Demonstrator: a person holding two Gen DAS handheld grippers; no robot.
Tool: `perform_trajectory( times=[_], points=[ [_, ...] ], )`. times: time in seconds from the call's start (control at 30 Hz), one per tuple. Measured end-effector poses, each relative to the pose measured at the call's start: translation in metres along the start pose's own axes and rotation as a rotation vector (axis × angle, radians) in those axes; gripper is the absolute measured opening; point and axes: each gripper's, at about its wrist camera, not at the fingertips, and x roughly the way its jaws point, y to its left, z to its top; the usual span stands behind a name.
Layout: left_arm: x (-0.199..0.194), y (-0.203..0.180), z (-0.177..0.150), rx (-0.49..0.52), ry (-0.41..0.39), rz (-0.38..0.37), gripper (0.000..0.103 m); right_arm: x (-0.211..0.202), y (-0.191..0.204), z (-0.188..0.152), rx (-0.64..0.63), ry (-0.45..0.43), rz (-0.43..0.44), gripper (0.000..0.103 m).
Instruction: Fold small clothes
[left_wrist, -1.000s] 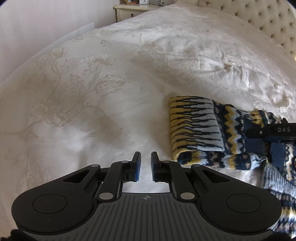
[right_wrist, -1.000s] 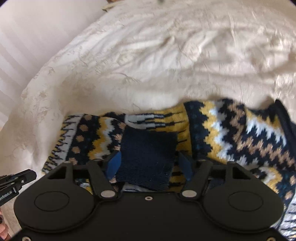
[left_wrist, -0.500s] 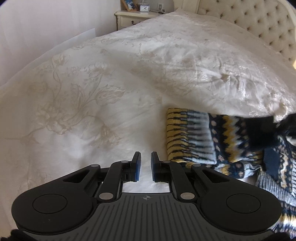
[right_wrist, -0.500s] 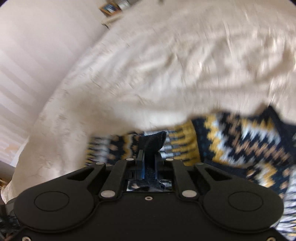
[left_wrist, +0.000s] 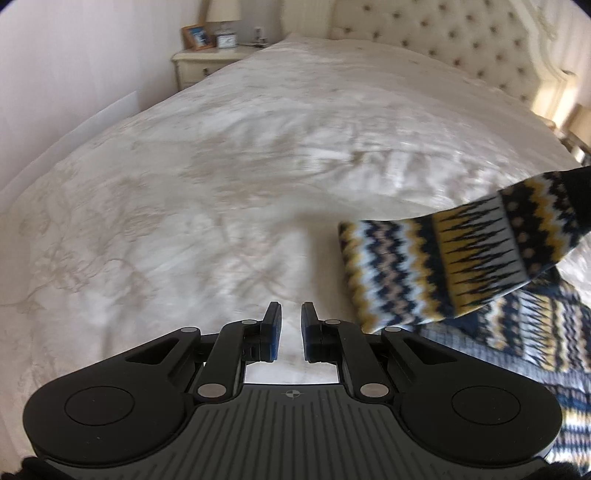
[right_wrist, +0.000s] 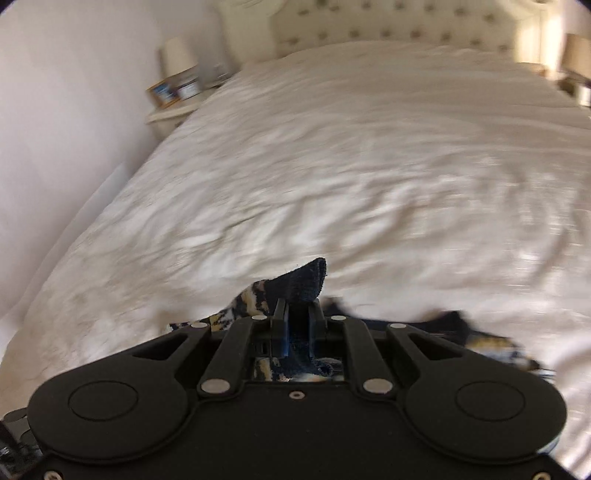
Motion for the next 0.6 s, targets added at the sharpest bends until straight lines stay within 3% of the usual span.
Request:
perform_trajectory(
  times=[0.27,0.6],
  points=[
    [-0.025,-0.061,-0.007,0.085,-0.004,-0.022,0.011,-0.018,-0.1,-0.027,0.14,0.01,-0.108,0.017],
    [-0.021,-0.132,-0.004,0.251,0.029,-0.04,0.011,0.003,-0.185,-0.083,0.275,0.126,-0.139,0.017]
  ],
)
